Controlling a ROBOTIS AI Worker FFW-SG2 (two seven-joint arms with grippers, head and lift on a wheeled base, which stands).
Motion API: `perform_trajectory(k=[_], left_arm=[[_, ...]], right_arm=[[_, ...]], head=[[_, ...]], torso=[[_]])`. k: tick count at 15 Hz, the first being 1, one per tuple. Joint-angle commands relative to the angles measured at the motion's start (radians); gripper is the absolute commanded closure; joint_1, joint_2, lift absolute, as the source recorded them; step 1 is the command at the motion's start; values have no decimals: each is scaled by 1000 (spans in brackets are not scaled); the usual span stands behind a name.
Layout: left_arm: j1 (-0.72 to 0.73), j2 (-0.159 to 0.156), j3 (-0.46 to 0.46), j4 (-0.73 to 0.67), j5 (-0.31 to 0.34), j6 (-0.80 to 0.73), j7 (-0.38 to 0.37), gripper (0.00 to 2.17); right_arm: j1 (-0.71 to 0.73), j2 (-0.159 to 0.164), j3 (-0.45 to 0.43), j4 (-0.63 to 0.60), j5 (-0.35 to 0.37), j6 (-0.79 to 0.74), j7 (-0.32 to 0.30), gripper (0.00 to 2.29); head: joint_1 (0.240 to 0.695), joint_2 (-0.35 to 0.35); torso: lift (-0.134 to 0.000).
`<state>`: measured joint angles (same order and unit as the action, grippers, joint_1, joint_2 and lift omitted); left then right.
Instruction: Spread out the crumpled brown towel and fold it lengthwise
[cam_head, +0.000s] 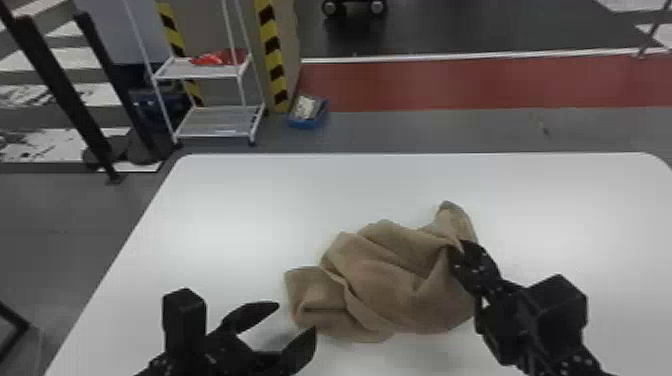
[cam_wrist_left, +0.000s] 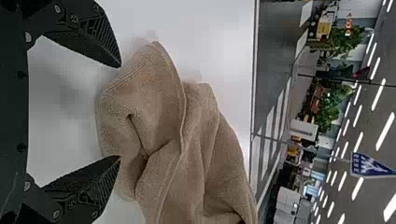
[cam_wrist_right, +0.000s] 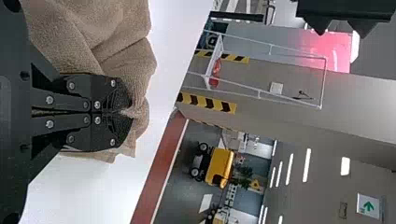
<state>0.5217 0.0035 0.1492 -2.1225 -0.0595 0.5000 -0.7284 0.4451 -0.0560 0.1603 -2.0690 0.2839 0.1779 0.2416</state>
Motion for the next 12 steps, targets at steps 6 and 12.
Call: perform_trajectory(k=[6,12], left_arm=[[-26,-2,-51,38,4,-25,17,205],[-71,0,-85,116,-19,-117,99,215]], right_arm=[[14,4,-2,130,18,-111,-41,1646],[12,5,8,132,11,-123,-45,1646]], head=[[695,61],[695,54]], torso=[[-123],[-123]])
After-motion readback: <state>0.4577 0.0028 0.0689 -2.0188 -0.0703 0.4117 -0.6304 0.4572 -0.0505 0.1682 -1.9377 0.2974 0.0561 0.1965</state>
